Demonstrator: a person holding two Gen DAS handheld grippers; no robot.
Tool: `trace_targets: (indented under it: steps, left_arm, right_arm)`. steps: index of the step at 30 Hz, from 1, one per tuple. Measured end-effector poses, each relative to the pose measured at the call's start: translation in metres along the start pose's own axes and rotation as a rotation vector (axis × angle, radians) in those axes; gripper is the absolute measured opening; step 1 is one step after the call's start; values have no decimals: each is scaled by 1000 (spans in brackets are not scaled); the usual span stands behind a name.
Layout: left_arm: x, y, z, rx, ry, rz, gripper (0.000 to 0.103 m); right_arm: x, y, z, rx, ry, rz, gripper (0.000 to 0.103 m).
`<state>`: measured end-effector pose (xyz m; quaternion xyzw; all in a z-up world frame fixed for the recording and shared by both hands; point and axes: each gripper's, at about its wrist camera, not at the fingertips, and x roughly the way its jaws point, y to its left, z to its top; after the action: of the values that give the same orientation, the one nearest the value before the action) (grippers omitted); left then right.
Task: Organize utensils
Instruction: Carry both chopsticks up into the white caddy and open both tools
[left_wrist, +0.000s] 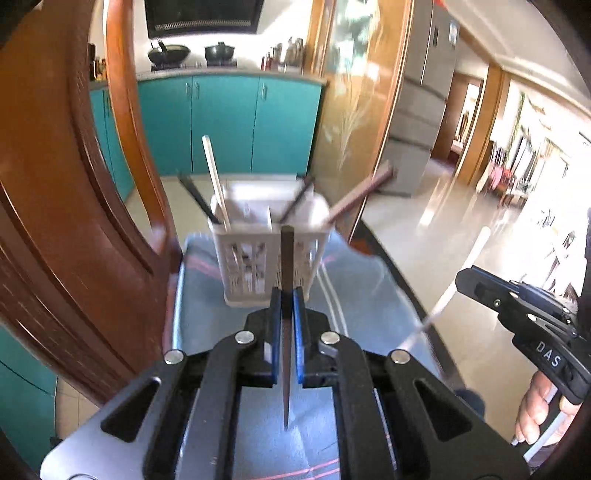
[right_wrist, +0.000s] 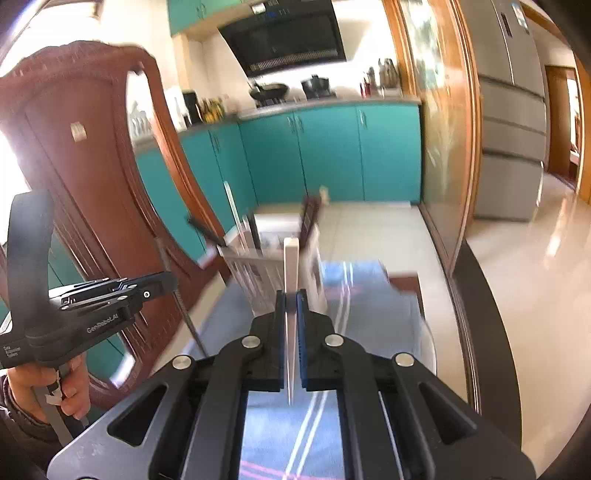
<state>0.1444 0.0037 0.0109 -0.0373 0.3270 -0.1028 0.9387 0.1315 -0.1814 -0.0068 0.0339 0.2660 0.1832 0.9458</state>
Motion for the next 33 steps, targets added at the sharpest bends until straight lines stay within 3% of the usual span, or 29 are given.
trace_targets:
  steps: [9,11,14,16,18,23,28,33]
  left_arm:
    - [-60,12,106,-48,-205,85,7]
    - [-69,13,128,-80,-276,119,7]
    - [-69,12,144,-117,-360,149,7]
    - [-49,15,148,-139,-394,178,7]
    - [-28,14,143,-135,-383,201,7]
    - [35,24,111,-137,-255,214,7]
    - [53,28,90,-135,-189,206,7]
    - [43,22,78,-109,-196,202,14]
  right_arm:
    - [-8,10,111,7,-266,-25,7]
    - [1,9,125,13,-316,-58,7]
    - [31,5,126,35,-309,-41,7]
    - [53,6,116,23,-290,-43,7]
    - [68,6,103,21,-262,-54,7]
    - [91,3,75,11,-198,-39,6]
    - [89,3,64,26,-170,-34,8]
    - [51,9,61,12,-260,-50,29]
